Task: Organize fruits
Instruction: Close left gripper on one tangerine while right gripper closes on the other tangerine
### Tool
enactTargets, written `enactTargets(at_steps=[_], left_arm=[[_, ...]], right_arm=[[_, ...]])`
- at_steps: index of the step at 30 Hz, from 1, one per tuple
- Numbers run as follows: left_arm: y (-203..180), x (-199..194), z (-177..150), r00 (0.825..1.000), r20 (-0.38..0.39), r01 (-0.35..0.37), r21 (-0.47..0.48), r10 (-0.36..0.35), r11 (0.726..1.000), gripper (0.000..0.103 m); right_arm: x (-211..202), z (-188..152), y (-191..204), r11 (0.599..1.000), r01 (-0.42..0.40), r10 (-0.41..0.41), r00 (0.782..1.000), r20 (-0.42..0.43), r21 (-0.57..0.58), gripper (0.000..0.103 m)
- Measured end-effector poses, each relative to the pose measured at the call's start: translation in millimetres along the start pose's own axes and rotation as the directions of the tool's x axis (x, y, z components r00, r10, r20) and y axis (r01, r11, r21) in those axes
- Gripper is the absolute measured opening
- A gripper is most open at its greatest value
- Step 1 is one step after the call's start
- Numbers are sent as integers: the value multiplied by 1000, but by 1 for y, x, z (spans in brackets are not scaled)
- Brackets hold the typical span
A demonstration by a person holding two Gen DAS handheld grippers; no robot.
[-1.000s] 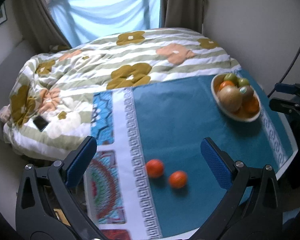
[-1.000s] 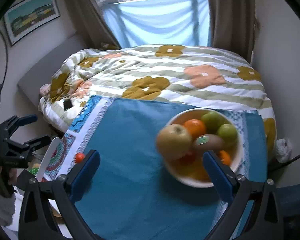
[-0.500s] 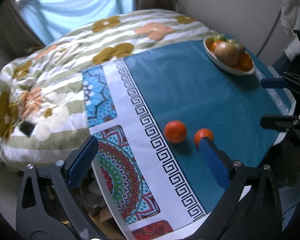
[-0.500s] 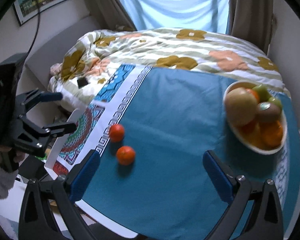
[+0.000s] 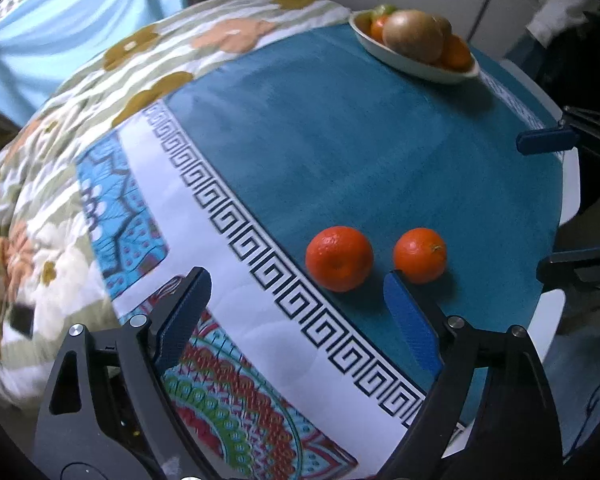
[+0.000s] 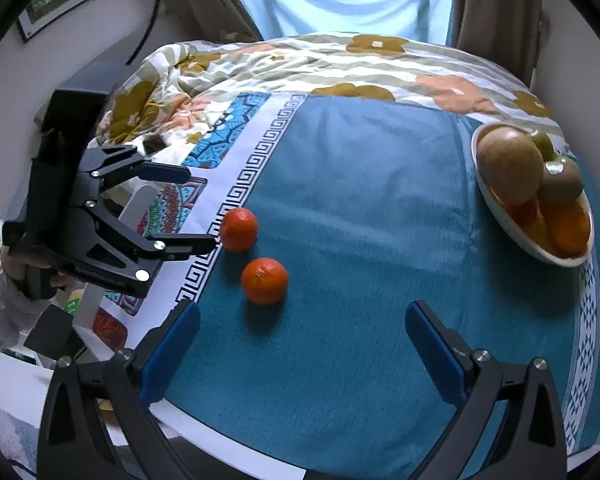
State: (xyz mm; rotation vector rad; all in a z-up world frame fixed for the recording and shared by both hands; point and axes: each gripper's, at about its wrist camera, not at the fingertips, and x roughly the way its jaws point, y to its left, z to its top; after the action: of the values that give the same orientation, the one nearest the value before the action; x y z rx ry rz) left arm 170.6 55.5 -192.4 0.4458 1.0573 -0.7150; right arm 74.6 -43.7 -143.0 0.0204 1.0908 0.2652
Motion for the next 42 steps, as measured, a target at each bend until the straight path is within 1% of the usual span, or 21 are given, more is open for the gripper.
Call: enactTargets(at_steps=[1,3,4,8,10,12,13,15,19,22,24,29,31,33,40,42], left_arm=[[-1,4,1,1000,-4,4,10,-4,1000,93],[-1,9,2,1000,-10,17,23,-17,1000,88],[-2,13,3,1000,-15,26,28,-26,999,86],[-4,21,5,999,-24,37,47,-36,998,85],[-6,25,5,999,-29,48,56,-46,997,76],[-7,27,5,997,-37,71,59,-69,996,60],[-8,28,5,995,-40,95,59,-92,994,57],[-9,27,5,993,-37,111,66,-108,992,44],[-12,24,3,995,-36,94,82,-91,992,44],[-6,21,-1,995,-36,91,60,-89,994,44],[-1,19,-4,997,-37,73,45,-72,996,44],[12,13,-12,998,-41,56,11,-56,998,43],[14,12,-15,998,-42,50,1,-50,999,43],[14,11,-18,998,-43,46,-3,-46,999,43],[17,9,-23,998,-44,51,-35,-52,998,43],[18,8,-24,998,-43,49,-39,-51,998,43]], right_arm=[[2,-1,-1,1000,2,-2,1000,-5,5,102],[6,-1,-2,1000,6,-6,1000,-16,14,102],[8,-1,-3,1000,8,-8,1000,-21,18,102],[11,-2,-4,1000,12,-12,999,-30,26,102],[12,-2,-4,1000,15,-14,999,-35,25,102],[12,-2,-3,1000,15,-14,999,-39,22,102],[13,-2,-3,1000,15,-14,999,-41,20,102],[16,0,-1,1000,14,-13,999,-47,16,102],[22,2,3,1000,5,-4,998,-59,2,99],[28,3,7,1000,-10,9,998,-69,-14,96],[33,4,10,1000,-17,15,997,-79,-25,90],[46,8,16,998,-36,31,995,-91,-48,88],[50,9,18,998,-41,36,995,-95,-52,83],[55,11,19,997,-44,39,994,-100,-57,77],[66,15,24,997,-38,31,996,-87,-71,75],[68,15,24,996,-36,29,996,-86,-78,66]])
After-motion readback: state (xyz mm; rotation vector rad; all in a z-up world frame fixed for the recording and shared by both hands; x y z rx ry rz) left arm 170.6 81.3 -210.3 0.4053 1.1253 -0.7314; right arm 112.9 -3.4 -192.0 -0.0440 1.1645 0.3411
